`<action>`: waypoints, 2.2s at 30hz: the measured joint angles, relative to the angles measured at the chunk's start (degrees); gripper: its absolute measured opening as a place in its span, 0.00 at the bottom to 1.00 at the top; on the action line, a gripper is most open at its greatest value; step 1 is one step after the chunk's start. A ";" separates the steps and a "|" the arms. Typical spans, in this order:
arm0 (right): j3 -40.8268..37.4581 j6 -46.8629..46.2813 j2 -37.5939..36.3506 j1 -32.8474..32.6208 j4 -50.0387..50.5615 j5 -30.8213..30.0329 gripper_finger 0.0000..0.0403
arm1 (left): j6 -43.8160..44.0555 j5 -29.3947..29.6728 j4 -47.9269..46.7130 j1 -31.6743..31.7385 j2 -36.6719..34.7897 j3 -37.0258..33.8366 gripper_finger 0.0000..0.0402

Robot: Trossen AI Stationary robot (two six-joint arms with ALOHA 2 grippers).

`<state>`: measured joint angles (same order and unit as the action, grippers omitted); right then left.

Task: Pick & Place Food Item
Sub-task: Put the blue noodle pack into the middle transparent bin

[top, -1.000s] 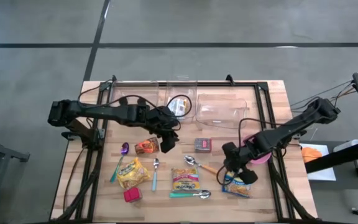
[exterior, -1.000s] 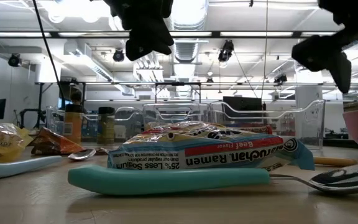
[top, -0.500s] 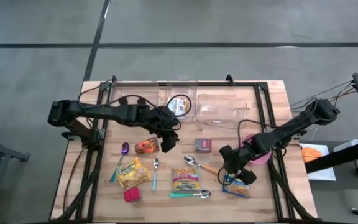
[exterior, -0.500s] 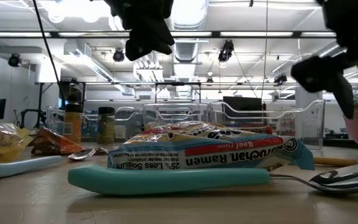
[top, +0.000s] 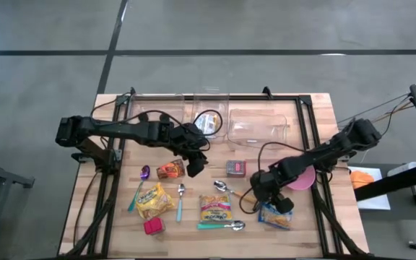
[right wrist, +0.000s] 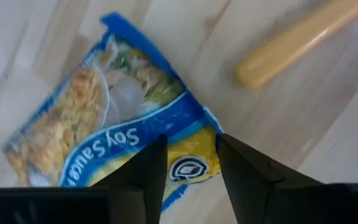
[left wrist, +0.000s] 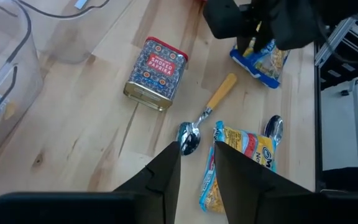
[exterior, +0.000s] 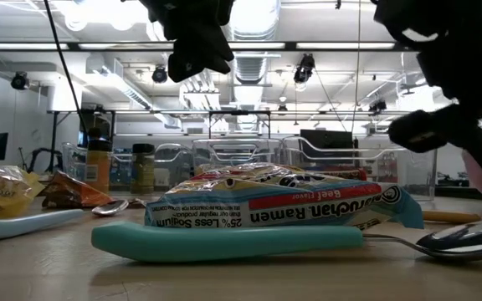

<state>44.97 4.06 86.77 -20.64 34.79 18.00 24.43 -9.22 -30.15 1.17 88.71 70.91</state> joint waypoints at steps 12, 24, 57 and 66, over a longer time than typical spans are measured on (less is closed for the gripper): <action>2.42 1.05 -0.46 0.11 2.01 -4.51 0.33 | -0.38 -0.90 -0.03 0.00 0.00 0.00 0.26; 3.75 1.18 -0.40 0.60 3.94 -4.48 0.34 | -0.57 -1.34 -0.06 0.02 0.00 0.00 0.26; 3.45 6.44 4.74 1.31 5.45 -4.48 0.04 | -1.97 -2.45 -1.82 0.04 -0.05 0.00 0.26; 3.43 1.31 3.26 1.31 7.06 -4.21 0.02 | -2.12 -1.82 -1.84 0.02 -2.89 -0.02 0.26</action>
<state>48.40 5.37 90.03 -19.33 41.85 13.79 22.31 -11.04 -31.99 1.19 85.82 70.89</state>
